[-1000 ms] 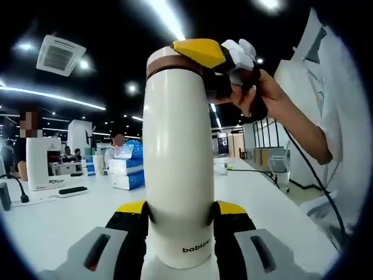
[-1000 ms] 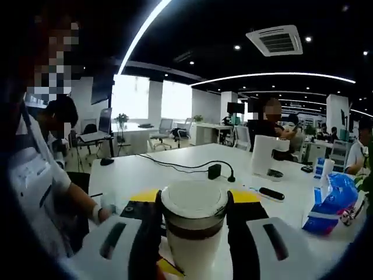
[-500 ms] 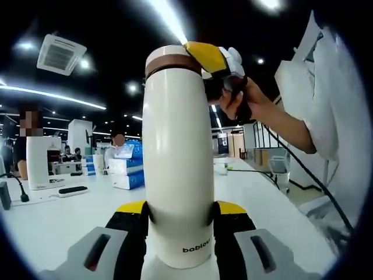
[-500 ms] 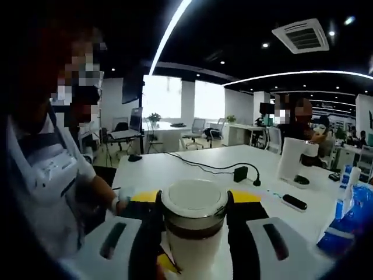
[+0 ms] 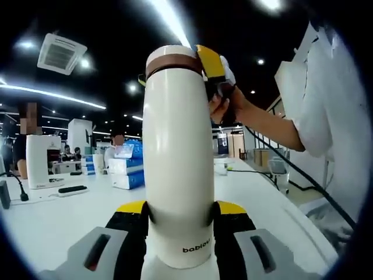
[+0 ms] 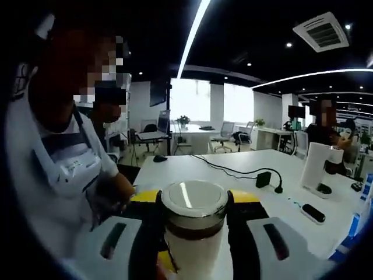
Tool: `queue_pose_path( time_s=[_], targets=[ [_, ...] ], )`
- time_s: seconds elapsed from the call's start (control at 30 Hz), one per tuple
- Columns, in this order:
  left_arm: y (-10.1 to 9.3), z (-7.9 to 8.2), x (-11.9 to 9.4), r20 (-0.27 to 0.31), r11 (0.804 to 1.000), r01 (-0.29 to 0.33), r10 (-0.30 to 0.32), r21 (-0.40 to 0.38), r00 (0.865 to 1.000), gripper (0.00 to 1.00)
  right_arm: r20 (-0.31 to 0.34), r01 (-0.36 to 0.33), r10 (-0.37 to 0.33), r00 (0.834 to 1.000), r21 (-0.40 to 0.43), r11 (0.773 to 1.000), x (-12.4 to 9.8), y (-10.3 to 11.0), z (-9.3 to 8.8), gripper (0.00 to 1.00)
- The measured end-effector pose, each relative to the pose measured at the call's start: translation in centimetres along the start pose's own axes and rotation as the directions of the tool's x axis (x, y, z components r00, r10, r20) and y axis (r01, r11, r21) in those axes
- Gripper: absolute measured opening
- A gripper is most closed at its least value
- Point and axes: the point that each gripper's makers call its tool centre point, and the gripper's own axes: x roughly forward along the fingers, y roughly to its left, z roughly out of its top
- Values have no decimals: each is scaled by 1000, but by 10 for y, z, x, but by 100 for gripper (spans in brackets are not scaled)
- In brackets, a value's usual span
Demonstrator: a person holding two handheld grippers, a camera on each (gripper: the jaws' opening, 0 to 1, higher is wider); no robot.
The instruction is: Grasp the water cup twist off the cup lid place the cup lid on the table
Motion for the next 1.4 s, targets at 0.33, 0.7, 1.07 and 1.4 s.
queue_pose_path(
  time_s=[0.33,0.7,1.07,1.4],
  targets=[
    [-1,0,1,0,1000,2,-2,4,1000,45,22,28,-27,999,-3,1000,-2,3,0,46],
    [0,1,0,3,1000,0,0,9,1000,45,-20,249,-248,969,33,968,-14,0,16,67],
    [-2,0,-1,3,1000,0,0,11,1000,45,78,611,-612,787,36,791,-56,26,44,89],
    [-2,-1,-1,3,1000,1,-1,7,1000,45,28,771,-776,631,96,630,-58,68,-1,84]
  ],
)
